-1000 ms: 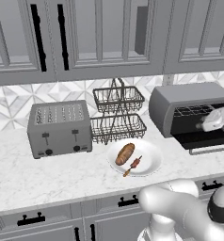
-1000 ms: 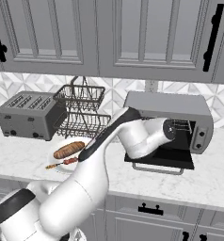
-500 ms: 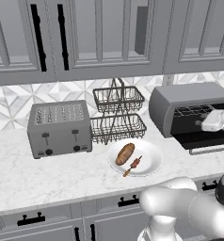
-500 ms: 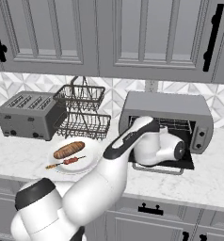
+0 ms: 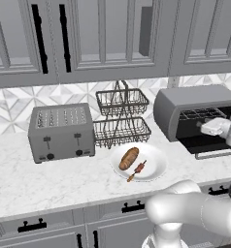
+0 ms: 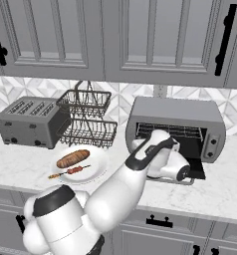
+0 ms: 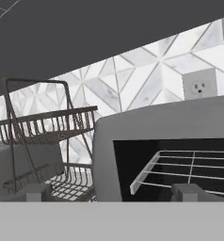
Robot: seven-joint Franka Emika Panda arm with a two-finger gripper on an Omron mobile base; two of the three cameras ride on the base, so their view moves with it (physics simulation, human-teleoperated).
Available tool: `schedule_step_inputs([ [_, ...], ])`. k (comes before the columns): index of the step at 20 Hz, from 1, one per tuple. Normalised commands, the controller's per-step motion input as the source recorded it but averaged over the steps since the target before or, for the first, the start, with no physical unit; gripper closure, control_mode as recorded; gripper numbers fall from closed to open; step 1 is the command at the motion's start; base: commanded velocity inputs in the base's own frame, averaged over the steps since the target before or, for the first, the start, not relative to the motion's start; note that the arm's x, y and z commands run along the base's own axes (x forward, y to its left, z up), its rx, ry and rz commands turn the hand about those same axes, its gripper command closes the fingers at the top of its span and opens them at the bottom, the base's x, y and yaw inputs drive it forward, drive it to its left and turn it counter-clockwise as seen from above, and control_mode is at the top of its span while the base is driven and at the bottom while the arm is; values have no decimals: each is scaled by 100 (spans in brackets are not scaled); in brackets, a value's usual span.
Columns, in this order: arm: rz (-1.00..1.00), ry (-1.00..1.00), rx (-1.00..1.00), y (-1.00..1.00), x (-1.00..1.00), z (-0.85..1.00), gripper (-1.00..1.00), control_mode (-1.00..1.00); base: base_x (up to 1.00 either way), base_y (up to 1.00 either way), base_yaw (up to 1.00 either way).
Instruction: Pick up the kebab skewer and baguette bread, and place them inside the toaster oven. Close the toaster oven door and start by setting the timer.
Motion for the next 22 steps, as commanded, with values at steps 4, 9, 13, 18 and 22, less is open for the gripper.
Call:
schedule_step_inputs([
  [4, -3, -11, 4, -32, 34, 0, -100, -100, 0, 0, 0],
  [9, -1, -1, 0, -25, 27, -17, -100, -100, 0, 0, 0],
  [13, -4, 0, 0, -3, 23, -4, -100, -100, 0, 0, 0],
  [18, -8, 0, -2, 0, 30, -14, -100, -100, 0, 0, 0],
  [22, -10, 0, -1, 0, 39, -1, -100, -100, 0, 0, 0],
])
